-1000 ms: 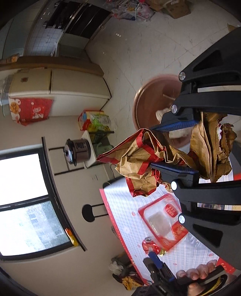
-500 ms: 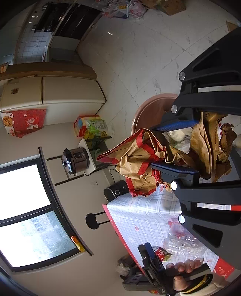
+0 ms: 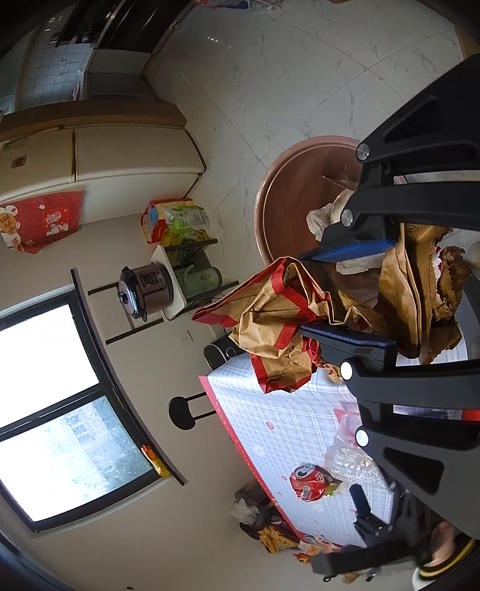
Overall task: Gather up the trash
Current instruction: 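Carry the tray and paper wrapping over the brown bin and open both grippers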
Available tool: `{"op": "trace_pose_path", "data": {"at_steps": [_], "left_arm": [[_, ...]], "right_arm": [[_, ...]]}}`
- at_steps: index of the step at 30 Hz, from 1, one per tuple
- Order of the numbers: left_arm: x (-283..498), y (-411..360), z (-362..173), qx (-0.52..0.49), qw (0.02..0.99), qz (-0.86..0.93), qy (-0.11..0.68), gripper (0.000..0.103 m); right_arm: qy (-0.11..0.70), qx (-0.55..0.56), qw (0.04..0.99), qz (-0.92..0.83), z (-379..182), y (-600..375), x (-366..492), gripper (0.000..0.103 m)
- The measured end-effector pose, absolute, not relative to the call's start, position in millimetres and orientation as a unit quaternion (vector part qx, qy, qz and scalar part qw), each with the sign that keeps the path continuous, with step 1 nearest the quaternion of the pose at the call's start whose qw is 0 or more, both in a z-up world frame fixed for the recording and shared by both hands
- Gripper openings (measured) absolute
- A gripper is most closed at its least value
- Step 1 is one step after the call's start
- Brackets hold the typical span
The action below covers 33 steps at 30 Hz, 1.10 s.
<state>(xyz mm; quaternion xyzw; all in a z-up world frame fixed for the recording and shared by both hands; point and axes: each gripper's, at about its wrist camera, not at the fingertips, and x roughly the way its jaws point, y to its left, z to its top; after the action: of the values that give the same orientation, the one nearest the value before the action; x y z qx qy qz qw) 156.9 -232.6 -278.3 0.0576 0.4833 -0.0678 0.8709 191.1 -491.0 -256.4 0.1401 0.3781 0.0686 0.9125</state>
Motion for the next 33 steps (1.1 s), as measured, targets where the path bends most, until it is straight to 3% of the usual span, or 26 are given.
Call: {"op": "trace_pose_path", "data": {"at_steps": [13, 14, 23, 33], "left_arm": [[172.8, -282.1, -344.2, 0.211, 0.838, 0.065, 0.499, 0.097], [171.3, -283.1, -345.5, 0.210, 0.837, 0.065, 0.501, 0.088], [174.1, -237.2, -283.5, 0.089, 0.877, 0.032, 0.472, 0.056], [193.9, -189.6, -208.5, -0.054, 0.900, 0.000, 0.432, 0.055]], "right_arm": [[0.381, 0.143, 0.911, 0.068, -257.7, -518.4, 185.7, 0.033], [0.381, 0.144, 0.911, 0.069, -257.6, -520.0, 185.5, 0.033], [0.373, 0.158, 0.911, 0.074, -257.6, -528.3, 186.7, 0.033], [0.364, 0.172, 0.912, 0.077, -260.3, -532.3, 191.3, 0.033]]}}
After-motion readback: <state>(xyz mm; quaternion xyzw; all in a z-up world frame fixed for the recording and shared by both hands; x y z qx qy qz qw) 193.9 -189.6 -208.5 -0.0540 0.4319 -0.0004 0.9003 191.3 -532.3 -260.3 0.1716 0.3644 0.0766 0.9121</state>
